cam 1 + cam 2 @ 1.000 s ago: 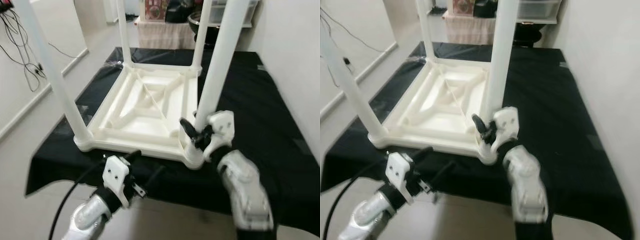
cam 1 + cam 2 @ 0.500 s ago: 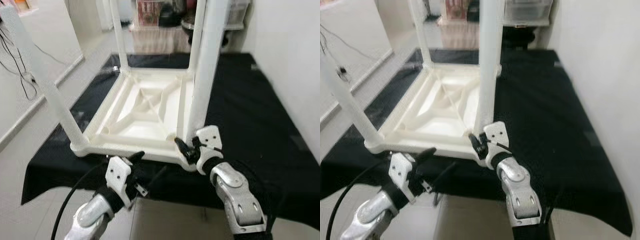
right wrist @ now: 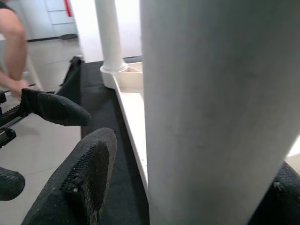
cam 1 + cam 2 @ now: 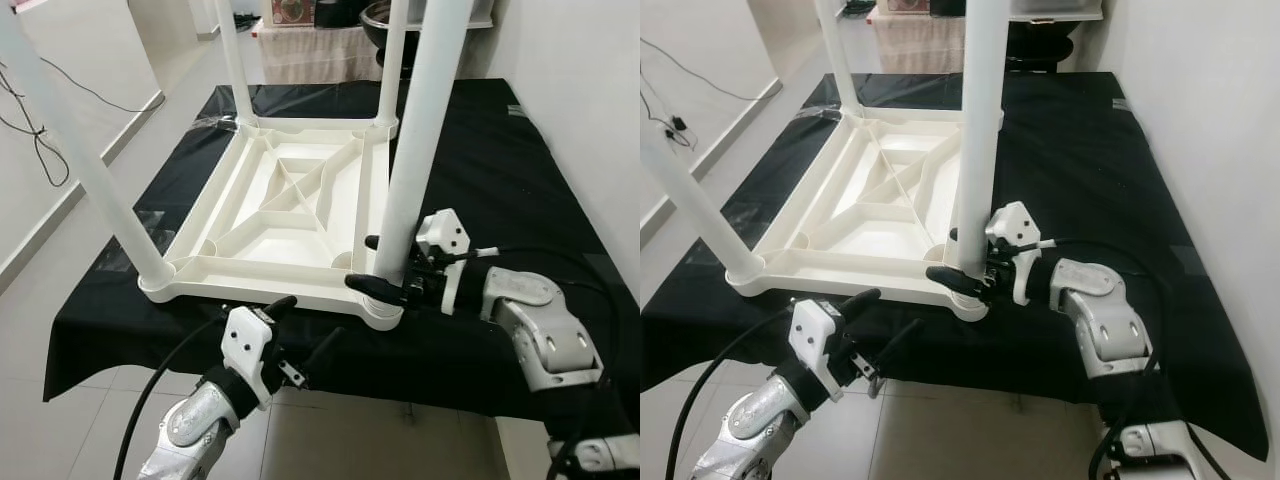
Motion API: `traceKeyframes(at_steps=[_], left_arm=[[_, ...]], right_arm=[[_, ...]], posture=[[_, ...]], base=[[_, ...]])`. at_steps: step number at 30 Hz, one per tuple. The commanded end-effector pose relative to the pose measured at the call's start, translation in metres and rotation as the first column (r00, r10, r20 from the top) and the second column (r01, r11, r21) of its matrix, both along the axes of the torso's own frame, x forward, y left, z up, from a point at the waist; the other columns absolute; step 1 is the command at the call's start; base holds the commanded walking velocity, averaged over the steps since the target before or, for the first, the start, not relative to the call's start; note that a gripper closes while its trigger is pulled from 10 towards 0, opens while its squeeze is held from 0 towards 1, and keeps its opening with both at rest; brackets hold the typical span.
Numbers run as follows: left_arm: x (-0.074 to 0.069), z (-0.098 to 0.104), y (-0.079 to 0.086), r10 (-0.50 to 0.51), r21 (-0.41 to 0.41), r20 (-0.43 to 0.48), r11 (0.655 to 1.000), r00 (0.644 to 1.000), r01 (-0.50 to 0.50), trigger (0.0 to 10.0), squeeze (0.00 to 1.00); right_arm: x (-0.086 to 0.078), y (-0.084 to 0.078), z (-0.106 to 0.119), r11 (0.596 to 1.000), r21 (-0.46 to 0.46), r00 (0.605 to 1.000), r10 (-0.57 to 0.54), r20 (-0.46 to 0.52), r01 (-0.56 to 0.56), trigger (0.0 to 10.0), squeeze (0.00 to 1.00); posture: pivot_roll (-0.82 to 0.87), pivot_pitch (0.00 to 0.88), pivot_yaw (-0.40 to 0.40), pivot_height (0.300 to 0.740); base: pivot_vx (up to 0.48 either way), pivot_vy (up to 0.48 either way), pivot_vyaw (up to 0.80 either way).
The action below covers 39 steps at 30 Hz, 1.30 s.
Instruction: Building children table
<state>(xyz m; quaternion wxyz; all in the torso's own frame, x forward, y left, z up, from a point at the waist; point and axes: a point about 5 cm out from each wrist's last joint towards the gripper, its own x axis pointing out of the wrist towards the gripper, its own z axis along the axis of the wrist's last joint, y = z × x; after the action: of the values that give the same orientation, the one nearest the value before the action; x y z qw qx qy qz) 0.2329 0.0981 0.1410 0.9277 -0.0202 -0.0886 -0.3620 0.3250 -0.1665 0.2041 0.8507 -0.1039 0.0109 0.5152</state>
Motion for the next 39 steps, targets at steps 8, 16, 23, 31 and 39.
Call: traceKeyframes(at_steps=[8, 16, 23, 31, 39], left_arm=[[-0.014, -0.002, -0.003, -0.033, -0.004, -0.012, 0.999, 0.999, 0.033, 10.0, 0.00], [-0.017, -0.001, -0.003, -0.043, -0.016, -0.019, 0.999, 0.999, 0.042, 10.0, 0.00], [-0.020, 0.000, 0.003, -0.019, -0.045, -0.035, 0.999, 0.999, 0.017, 10.0, 0.00], [-0.014, -0.001, 0.008, -0.029, -0.042, -0.048, 0.999, 0.998, 0.027, 10.0, 0.00], [-0.012, -0.001, 0.006, -0.036, -0.041, -0.049, 0.999, 0.998, 0.034, 10.0, 0.00]], right_arm=[[0.015, 0.004, 0.008, 0.994, 0.060, 0.995, 0.097, -0.023, -0.095, 0.0, 0.00], [0.011, -0.017, 0.003, 0.996, 0.054, 0.996, 0.071, -0.046, -0.068, 0.0, 0.00], [-0.008, -0.033, -0.023, 0.964, 0.068, 0.963, -0.249, -0.108, 0.257, 0.0, 0.00], [-0.049, 0.014, -0.073, 0.699, -0.037, 0.691, -0.713, -0.118, 0.714, 0.0, 0.00], [-0.030, 0.028, -0.065, 0.718, 0.005, 0.714, -0.691, -0.113, 0.696, 0.0, 0.00]], posture=[[-0.04, 0.107, 0.010, 0.740], [-0.06, 0.117, 0.015, 0.740], [-0.08, 0.143, 0.009, 0.740], [-0.09, 0.149, 0.040, 0.740], [-0.08, 0.149, 0.029, 0.740]], base=[[0.000, 0.000, 0.00], [0.000, 0.000, 0.00], [0.000, 0.000, 0.00], [0.000, 0.000, 0.00], [0.000, 0.000, 0.00]])
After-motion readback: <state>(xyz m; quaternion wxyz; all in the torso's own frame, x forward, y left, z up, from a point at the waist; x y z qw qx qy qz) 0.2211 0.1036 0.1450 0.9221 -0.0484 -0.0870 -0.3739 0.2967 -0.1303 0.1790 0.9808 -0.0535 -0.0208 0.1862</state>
